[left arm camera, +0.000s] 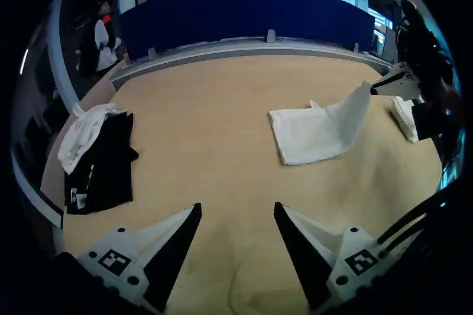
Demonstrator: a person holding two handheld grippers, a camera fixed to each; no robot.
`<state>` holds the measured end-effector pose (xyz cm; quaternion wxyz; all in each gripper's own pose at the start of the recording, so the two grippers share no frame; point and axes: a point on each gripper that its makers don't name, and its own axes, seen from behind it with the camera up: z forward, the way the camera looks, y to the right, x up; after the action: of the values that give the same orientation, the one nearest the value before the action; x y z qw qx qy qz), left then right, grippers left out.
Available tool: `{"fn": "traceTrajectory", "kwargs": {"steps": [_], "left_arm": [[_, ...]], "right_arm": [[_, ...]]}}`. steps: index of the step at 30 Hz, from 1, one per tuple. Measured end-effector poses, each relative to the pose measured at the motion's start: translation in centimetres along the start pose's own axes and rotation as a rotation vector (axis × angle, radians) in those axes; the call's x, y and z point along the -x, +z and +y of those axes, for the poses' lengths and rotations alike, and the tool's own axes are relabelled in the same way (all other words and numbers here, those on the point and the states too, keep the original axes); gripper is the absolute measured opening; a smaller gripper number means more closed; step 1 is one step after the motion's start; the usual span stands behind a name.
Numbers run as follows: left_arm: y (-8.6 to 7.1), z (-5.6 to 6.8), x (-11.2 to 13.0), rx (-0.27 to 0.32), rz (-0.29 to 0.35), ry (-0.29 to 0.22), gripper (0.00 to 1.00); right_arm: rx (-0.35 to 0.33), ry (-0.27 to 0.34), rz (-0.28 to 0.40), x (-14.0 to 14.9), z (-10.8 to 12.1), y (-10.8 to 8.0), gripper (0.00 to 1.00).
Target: Fold towel
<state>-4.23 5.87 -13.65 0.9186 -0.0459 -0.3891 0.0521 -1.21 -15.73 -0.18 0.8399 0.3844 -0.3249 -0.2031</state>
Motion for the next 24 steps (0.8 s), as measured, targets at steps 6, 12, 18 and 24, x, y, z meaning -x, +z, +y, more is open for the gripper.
{"fn": "traceTrajectory", "kwargs": {"steps": [6, 12, 18, 24], "left_arm": [[-0.4, 0.0, -0.2, 0.002, 0.006, -0.003, 0.90], [-0.9, -0.5, -0.2, -0.011, 0.016, 0.005, 0.90], [-1.7, -0.8, -0.1, -0.025, 0.025, -0.008, 0.90], [-2.5, -1.2, 0.3, -0.041, 0.029, -0.027, 0.90]], "right_arm": [[-0.010, -0.016, -0.004, -0.4, -0.5, 0.4, 0.03], [-0.037, -0.049, 0.002, -2.1, -1.7, 1.4, 0.03], [-0.085, -0.103, 0.008, -4.3, -4.3, 3.4, 0.03], [-0.150, -0.154, -0.006, -5.5, -7.8, 6.4, 0.03]]}}
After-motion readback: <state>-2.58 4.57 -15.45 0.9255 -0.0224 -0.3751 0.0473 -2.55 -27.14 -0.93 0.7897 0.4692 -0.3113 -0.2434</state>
